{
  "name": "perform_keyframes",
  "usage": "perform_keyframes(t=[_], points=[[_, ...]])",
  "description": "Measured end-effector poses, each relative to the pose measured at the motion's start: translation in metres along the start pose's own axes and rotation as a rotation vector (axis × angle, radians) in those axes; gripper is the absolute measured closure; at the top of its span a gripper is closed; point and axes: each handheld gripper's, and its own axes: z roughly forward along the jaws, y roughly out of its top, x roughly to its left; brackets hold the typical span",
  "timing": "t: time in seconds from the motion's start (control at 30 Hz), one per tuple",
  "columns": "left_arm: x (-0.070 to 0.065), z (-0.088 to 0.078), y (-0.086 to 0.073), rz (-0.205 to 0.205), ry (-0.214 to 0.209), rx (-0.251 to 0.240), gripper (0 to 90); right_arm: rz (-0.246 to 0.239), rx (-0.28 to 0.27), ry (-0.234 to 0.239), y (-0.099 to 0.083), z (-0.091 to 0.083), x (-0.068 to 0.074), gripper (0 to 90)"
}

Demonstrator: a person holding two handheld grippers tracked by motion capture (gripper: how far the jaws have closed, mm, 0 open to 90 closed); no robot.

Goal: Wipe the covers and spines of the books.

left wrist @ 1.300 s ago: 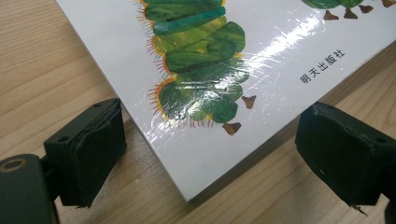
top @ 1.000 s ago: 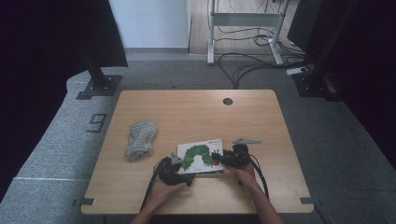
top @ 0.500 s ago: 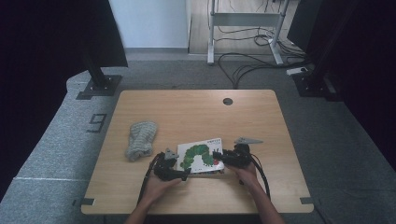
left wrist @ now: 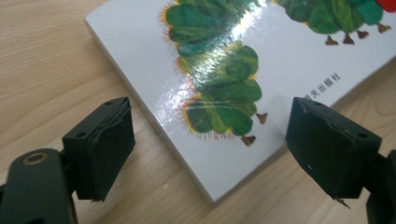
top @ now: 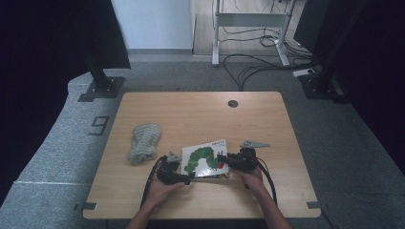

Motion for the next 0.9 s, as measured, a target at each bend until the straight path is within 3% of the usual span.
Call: perform_keyframes(t=[0.13, 0.53, 0.9], points=[[0.001, 0.003, -0.001, 0.003, -0.012, 0.018, 14.1, -0.015, 0.001, 0.001, 0.000, 0.000, 0.000, 70.5], [0.004, 0.004, -0.001, -0.007, -0.040, 0.013, 13.3, -0.055, -0.010, -0.003, 0.002, -0.003, 0.007, 72.3], [0.005, 0.006, -0.002, -0.006, -0.059, 0.012, 13.1, -0.135, -0.024, -0.008, 0.004, -0.009, 0.017, 74.1]])
